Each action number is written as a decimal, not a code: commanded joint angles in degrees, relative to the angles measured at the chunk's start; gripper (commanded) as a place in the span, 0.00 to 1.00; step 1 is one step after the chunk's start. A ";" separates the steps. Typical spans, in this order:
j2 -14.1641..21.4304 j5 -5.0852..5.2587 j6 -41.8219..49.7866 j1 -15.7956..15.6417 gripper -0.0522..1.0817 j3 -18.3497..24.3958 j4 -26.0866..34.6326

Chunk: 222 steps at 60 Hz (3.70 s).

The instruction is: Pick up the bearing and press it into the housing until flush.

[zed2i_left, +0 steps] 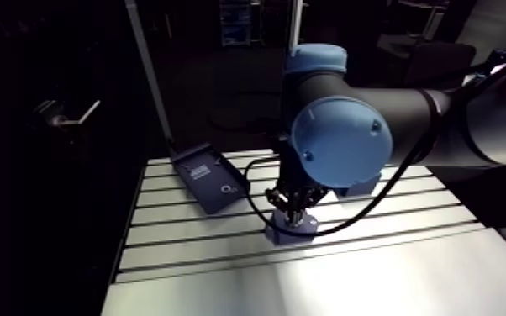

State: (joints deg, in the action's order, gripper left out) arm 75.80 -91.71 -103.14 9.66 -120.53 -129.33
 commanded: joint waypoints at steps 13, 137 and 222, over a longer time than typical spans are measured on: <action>0.00 0.00 0.00 0.01 0.98 0.07 -0.01; -0.61 0.09 0.00 0.01 0.98 0.16 -1.15; -0.77 -0.09 -0.09 0.01 0.98 -0.37 -1.24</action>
State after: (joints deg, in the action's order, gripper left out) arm 75.10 -91.80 -103.17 9.70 -120.89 -130.57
